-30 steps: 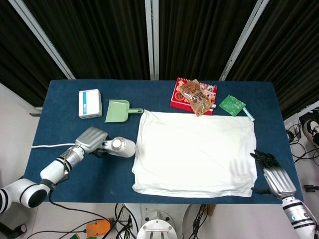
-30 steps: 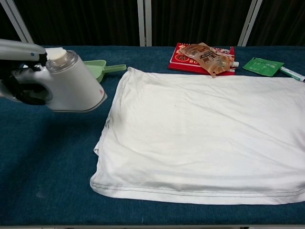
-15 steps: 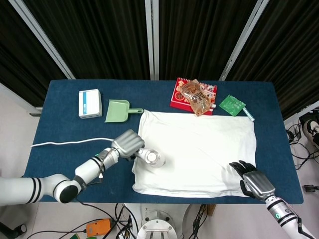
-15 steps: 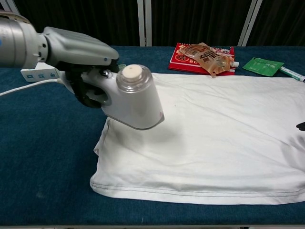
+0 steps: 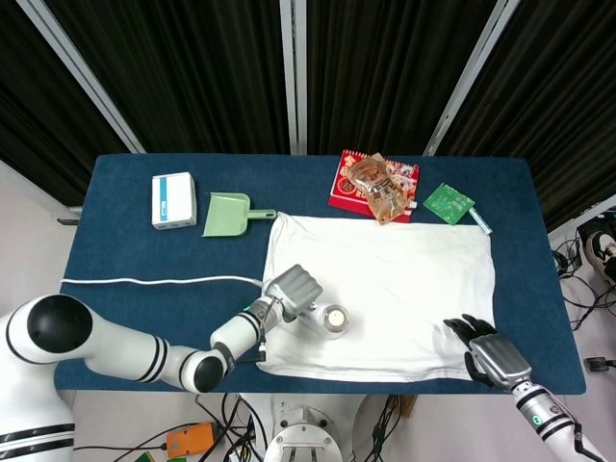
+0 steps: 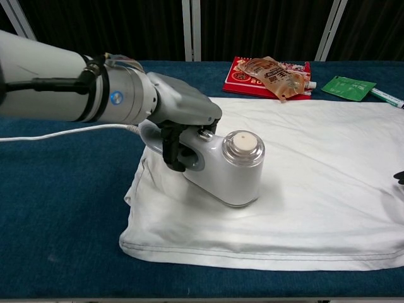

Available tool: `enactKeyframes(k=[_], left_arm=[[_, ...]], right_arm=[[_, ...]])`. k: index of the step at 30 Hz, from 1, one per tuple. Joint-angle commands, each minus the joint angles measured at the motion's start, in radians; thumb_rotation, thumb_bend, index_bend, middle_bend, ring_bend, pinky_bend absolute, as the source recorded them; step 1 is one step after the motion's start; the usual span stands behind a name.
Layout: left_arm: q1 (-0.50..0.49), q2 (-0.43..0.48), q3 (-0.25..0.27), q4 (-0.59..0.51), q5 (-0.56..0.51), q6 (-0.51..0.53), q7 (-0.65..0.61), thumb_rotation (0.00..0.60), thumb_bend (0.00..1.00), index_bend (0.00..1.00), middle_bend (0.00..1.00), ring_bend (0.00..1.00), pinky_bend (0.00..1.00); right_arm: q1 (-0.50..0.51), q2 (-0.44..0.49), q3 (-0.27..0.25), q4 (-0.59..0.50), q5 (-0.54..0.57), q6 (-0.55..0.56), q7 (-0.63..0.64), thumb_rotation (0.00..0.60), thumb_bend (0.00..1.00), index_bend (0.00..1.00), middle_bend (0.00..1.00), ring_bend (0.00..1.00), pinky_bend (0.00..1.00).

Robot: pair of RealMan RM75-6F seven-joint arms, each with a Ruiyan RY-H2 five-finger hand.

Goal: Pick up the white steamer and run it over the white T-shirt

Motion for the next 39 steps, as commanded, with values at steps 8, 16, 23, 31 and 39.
enactKeyframes(k=[8, 16, 23, 31, 39], left_arm=[[-0.071, -0.056, 0.023, 0.174, -0.197, -0.058, -0.047, 0.6, 0.54, 0.72, 0.88, 0.73, 0.66], [-0.059, -0.022, 0.055, 0.257, -0.3, -0.101, -0.117, 0.6, 0.54, 0.72, 0.88, 0.73, 0.66], [-0.009, 0.039, 0.074, 0.285, -0.326, -0.117, -0.2, 0.6, 0.54, 0.72, 0.88, 0.73, 0.66], [0.076, 0.141, 0.074, 0.188, -0.187, -0.067, -0.295, 0.6, 0.53, 0.72, 0.88, 0.73, 0.66], [0.124, 0.165, 0.079, -0.03, 0.066, 0.045, -0.289, 0.6, 0.53, 0.72, 0.88, 0.73, 0.66]], right_arm=[[-0.014, -0.011, -0.004, 0.023, 0.0, 0.035, 0.031, 0.6, 0.93, 0.11, 0.17, 0.05, 0.17], [-0.019, -0.02, -0.007, 0.046, 0.002, 0.049, 0.055, 0.6, 0.93, 0.1, 0.17, 0.05, 0.17], [-0.021, -0.022, -0.007, 0.056, -0.005, 0.064, 0.072, 0.6, 0.93, 0.1, 0.17, 0.05, 0.17], [-0.017, -0.026, -0.003, 0.069, -0.01, 0.076, 0.093, 0.6, 0.93, 0.1, 0.17, 0.05, 0.17], [-0.01, -0.031, -0.002, 0.074, -0.011, 0.073, 0.094, 0.6, 0.93, 0.1, 0.17, 0.05, 0.17]])
